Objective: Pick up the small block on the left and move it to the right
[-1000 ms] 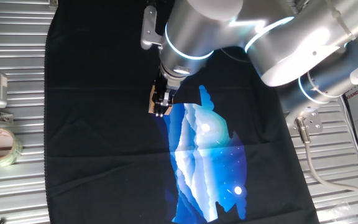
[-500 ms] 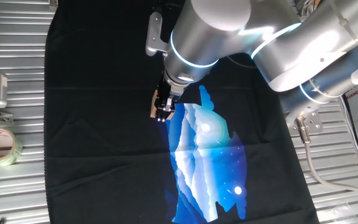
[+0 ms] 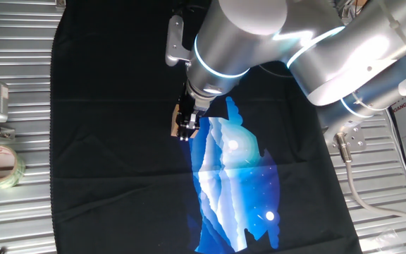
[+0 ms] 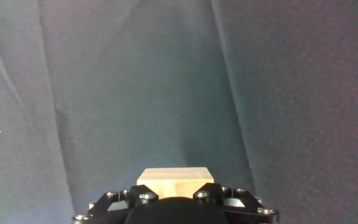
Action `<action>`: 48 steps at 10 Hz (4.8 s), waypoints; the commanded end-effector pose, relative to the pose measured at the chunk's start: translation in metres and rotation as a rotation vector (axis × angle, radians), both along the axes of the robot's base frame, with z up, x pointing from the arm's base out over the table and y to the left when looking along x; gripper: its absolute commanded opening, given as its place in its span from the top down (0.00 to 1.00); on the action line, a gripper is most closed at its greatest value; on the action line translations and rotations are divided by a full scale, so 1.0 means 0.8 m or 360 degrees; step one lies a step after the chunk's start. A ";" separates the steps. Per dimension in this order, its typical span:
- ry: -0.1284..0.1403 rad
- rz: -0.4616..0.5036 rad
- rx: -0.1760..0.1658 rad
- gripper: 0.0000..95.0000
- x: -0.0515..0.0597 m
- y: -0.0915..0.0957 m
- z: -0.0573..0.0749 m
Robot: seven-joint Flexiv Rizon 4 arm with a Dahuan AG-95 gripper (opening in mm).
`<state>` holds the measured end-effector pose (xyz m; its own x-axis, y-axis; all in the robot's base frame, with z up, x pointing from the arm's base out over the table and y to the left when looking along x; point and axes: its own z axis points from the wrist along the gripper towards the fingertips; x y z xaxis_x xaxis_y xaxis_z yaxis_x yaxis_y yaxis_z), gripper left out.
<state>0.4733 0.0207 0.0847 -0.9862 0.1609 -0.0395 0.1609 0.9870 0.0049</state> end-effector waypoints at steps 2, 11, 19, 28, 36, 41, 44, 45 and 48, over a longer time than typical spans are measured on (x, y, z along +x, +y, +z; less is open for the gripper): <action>0.0005 0.0064 0.0013 1.00 0.005 0.005 0.001; 0.0023 0.0005 0.0023 1.00 0.012 0.018 0.006; 0.0000 0.0052 0.0016 1.00 0.012 0.018 0.006; -0.0073 0.0464 0.0045 1.00 0.012 0.018 0.006; -0.0066 0.0615 0.0075 1.00 0.012 0.018 0.006; -0.0103 0.0431 0.0076 1.00 0.012 0.018 0.006; -0.0099 0.0391 0.0081 1.00 0.012 0.018 0.006; -0.0099 0.0376 0.0082 1.00 0.012 0.018 0.006; -0.0091 0.0334 0.0061 1.00 0.011 0.018 0.006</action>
